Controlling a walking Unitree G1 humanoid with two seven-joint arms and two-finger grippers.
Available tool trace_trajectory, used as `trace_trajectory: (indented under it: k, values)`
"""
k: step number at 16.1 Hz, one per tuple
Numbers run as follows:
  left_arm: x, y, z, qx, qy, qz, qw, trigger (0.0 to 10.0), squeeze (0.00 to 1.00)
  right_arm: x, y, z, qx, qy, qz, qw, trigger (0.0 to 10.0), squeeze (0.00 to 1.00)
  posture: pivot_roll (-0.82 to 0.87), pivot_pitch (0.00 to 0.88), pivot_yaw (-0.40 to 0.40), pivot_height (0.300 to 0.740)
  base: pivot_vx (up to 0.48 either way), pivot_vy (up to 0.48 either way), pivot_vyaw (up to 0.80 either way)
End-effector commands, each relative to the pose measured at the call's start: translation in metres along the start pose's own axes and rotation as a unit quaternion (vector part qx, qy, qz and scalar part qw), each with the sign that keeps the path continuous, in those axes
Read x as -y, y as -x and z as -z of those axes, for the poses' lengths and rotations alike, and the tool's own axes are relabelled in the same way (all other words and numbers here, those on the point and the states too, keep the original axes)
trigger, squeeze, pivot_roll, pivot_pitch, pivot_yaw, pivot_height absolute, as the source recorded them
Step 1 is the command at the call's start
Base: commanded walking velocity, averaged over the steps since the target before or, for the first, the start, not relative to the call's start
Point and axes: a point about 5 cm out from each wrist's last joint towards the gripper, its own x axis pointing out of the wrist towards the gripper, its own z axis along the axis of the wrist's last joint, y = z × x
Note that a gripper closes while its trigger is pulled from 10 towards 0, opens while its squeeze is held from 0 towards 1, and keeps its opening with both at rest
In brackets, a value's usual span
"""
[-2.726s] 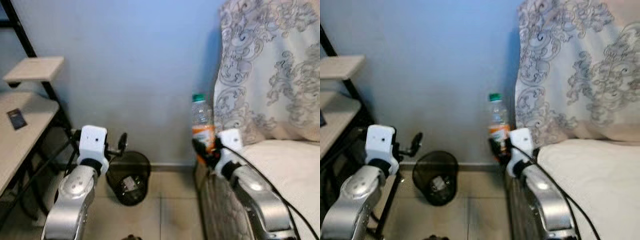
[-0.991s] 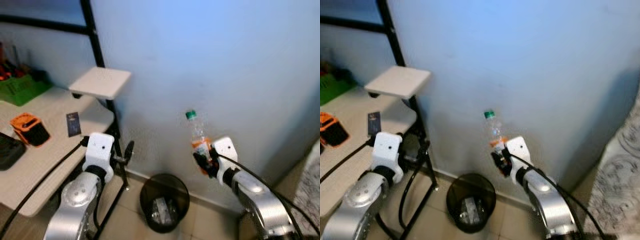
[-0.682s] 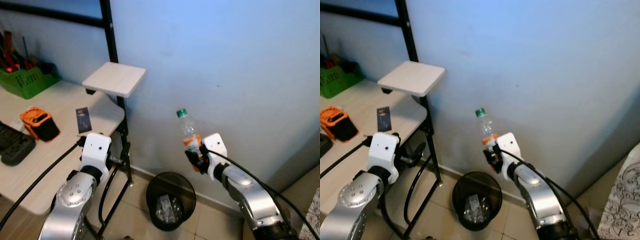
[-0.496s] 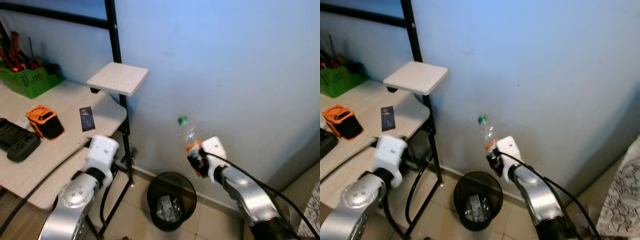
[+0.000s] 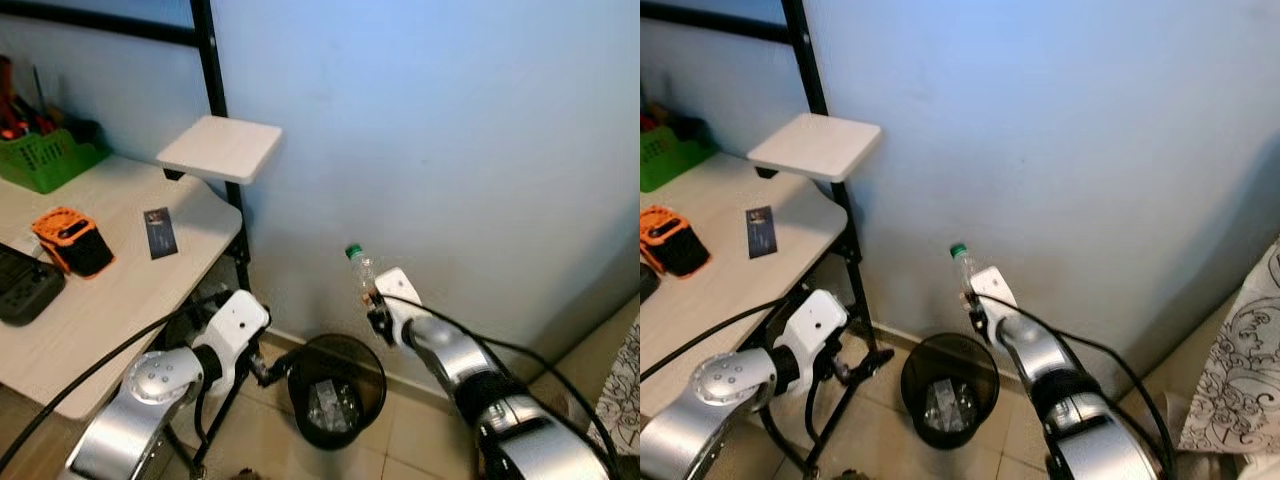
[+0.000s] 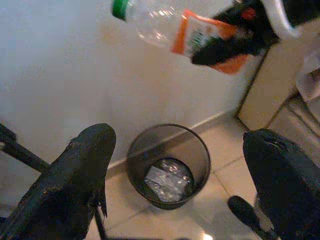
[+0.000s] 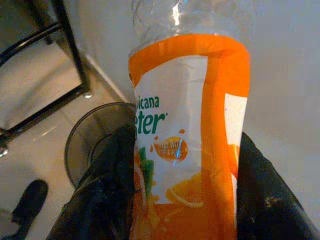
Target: Clean up the room
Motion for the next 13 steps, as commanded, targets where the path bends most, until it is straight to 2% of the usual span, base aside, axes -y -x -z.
trace_trajectory:
  k: [1,5,7,8,9,10,11,13]
  values:
    - [0.0,0.001,-0.001,-0.003,0.001,0.009,1.0,10.0,0.0,0.003,-0.001,-0.006,0.005,0.0,0.013,1.0,10.0,0.0,-0.02,0.058,-0.015,0.74,0.0,0.0,0.0]
    - [0.001,0.001,0.0,-0.009,0.0,0.019,1.0,10.0,0.0,0.001,-0.004,-0.014,0.0,0.023,0.012,1.0,10.0,0.0,-0.02,0.068,-0.014,0.74,0.0,0.0,0.0]
    - [0.001,0.002,0.0,-0.009,0.002,0.021,1.0,10.0,0.0,0.001,-0.005,-0.011,-0.01,0.03,0.012,0.999,10.0,0.11,-0.02,0.072,-0.013,0.74,0.0,0.0,0.0]
    - [0.0,0.003,-0.001,-0.01,0.002,0.021,1.0,10.0,0.0,0.0,-0.005,-0.01,-0.011,0.028,0.006,1.0,10.0,0.76,-0.02,0.074,-0.011,0.74,0.0,0.0,0.0]
    - [-0.002,0.003,0.0,-0.011,0.001,0.021,1.0,10.0,0.0,-0.002,-0.005,-0.009,-0.013,0.023,-0.002,1.0,10.0,1.0,-0.02,0.075,-0.01,0.74,0.0,0.0,0.0]
    - [-0.002,0.003,-0.001,-0.011,0.001,0.021,1.0,10.0,0.0,-0.002,-0.005,-0.009,-0.013,0.022,-0.004,1.0,10.0,1.0,-0.02,0.076,-0.009,0.74,0.0,0.0,0.0]
    - [-0.005,0.004,-0.001,-0.012,-0.002,0.021,1.0,10.0,0.0,-0.008,-0.006,-0.01,-0.008,-0.005,-0.03,0.999,10.0,1.0,-0.03,0.075,-0.007,0.74,0.0,0.0,0.0]
    - [-0.007,0.003,-0.001,-0.015,-0.006,0.019,1.0,10.0,0.0,-0.013,-0.006,-0.01,-0.008,-0.011,-0.044,0.999,10.0,1.0,-0.03,0.068,-0.004,0.74,0.0,0.0,0.0]
